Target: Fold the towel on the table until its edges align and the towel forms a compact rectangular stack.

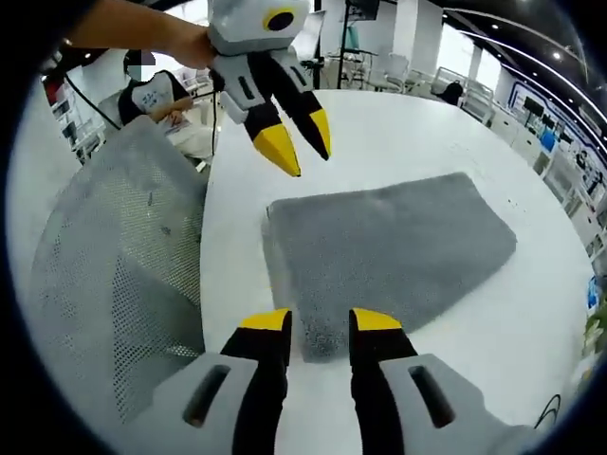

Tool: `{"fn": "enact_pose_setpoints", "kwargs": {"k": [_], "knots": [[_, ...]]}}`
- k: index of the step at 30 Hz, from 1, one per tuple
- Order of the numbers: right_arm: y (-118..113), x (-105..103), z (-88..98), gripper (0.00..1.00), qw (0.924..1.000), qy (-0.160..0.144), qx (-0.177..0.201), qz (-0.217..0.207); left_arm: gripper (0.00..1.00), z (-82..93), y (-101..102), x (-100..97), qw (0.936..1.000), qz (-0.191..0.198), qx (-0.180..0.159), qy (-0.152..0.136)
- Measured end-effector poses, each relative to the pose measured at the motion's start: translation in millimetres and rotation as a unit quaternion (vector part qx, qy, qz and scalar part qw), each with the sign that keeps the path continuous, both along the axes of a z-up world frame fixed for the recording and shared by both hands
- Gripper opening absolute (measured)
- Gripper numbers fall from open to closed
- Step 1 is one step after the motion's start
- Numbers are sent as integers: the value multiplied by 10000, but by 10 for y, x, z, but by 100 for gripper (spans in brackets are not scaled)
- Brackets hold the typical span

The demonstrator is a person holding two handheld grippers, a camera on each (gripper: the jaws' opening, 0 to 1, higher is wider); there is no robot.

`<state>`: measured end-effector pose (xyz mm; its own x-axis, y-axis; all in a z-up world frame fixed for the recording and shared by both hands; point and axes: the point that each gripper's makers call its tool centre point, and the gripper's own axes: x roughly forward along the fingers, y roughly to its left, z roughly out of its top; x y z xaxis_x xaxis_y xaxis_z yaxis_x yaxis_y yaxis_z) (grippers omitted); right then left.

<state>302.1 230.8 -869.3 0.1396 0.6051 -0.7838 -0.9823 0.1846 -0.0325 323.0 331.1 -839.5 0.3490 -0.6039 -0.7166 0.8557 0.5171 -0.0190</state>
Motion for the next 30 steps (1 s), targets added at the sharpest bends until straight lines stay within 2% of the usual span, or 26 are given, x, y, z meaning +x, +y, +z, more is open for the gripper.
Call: {"fn": "enact_pose_setpoints", "kwargs": {"k": [2,5,12,14,16,17,20,23,30], "knots": [[3,-20,-78,25,9997,-74,-114,186,23,-116,15,-96,9997,-111,195,99],[-16,-68,-210,26,9989,-53,-281,381,23,-253,7,-226,9982,-371,463,100],[-63,-93,-383,28,9979,-62,-365,528,26,-456,-105,-342,9967,-386,702,99],[-71,-116,-430,28,9969,-155,-452,620,27,-532,-117,-371,9953,-453,848,108],[-69,-115,-456,28,9963,-227,-489,667,30,-604,-117,-373,9942,-474,956,107],[-63,-115,-470,28,9961,-238,-496,686,31,-623,-95,-332,9928,-525,1080,-46],[-56,-85,-487,26,9962,-298,-495,646,32,-668,-69,-278,9913,-489,1216,-130],[-59,-44,-482,20,9933,-579,-612,792,32,-705,-36,-230,9879,-592,1408,-279],[-58,-23,-485,16,9953,-611,-440,607,31,-779,-52,-119,9868,-618,1458,-348]]}}
